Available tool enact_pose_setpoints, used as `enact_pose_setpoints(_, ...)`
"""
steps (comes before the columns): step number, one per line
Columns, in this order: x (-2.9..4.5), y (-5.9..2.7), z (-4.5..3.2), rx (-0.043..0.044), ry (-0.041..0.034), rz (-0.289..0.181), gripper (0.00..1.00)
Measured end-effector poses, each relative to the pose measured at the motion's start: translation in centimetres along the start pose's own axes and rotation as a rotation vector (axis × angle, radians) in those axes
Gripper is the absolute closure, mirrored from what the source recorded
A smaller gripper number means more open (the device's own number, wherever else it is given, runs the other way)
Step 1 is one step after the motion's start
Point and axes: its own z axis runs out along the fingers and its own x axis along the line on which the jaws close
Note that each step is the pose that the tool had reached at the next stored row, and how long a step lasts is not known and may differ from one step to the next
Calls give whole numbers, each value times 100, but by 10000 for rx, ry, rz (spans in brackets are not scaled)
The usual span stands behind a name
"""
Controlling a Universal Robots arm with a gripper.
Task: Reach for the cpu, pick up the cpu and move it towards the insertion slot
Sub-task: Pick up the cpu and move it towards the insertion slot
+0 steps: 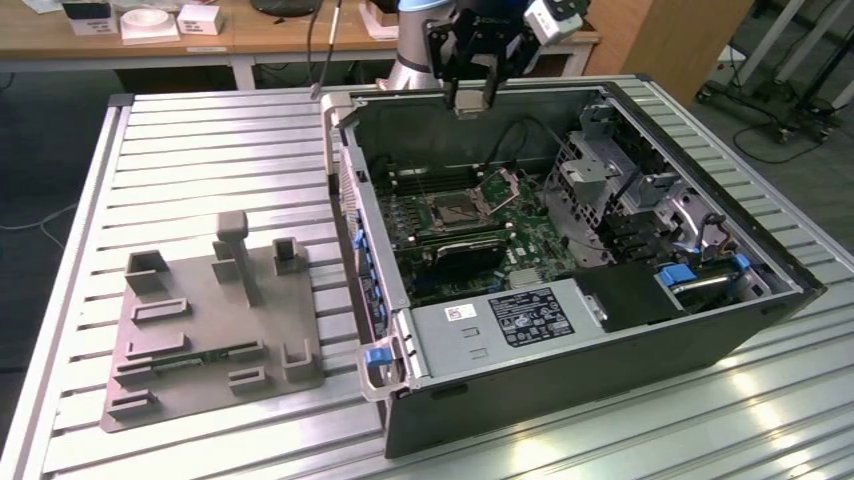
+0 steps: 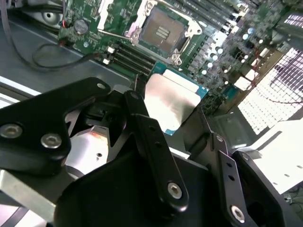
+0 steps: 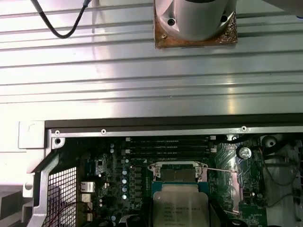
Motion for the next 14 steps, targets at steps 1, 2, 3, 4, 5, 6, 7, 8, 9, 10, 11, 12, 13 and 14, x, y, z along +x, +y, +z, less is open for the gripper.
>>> enact_pose_setpoints(1, -1, 6, 6, 0, 3, -38, 46)
enact_pose_setpoints(2, -1, 11, 10, -1, 4, -65, 46)
enact_pose_setpoints(3, -1, 12, 12, 0, 5, -75, 46)
enact_pose_setpoints(4, -1, 12, 12, 1, 6, -76, 46)
enact_pose_setpoints(5, -1, 12, 12, 1, 6, -76, 46)
enact_pose_setpoints(6, -1, 12, 14, 0, 5, -76, 46)
enact_pose_setpoints(7, -1, 12, 14, 0, 6, -75, 46)
enact_pose_setpoints(8, -1, 12, 15, 0, 5, -76, 46)
enact_pose_setpoints(9, -1, 12, 15, 0, 5, -76, 46)
enact_pose_setpoints(10, -1, 12, 15, 0, 6, -76, 46)
enact_pose_setpoints(11, -1, 12, 15, -1, 5, -76, 46)
enact_pose_setpoints(12, -1, 12, 15, 0, 5, -76, 46)
enact_pose_setpoints(13, -1, 12, 15, 0, 5, -76, 46)
enact_pose_setpoints(14, -1, 12, 16, 0, 5, -76, 46)
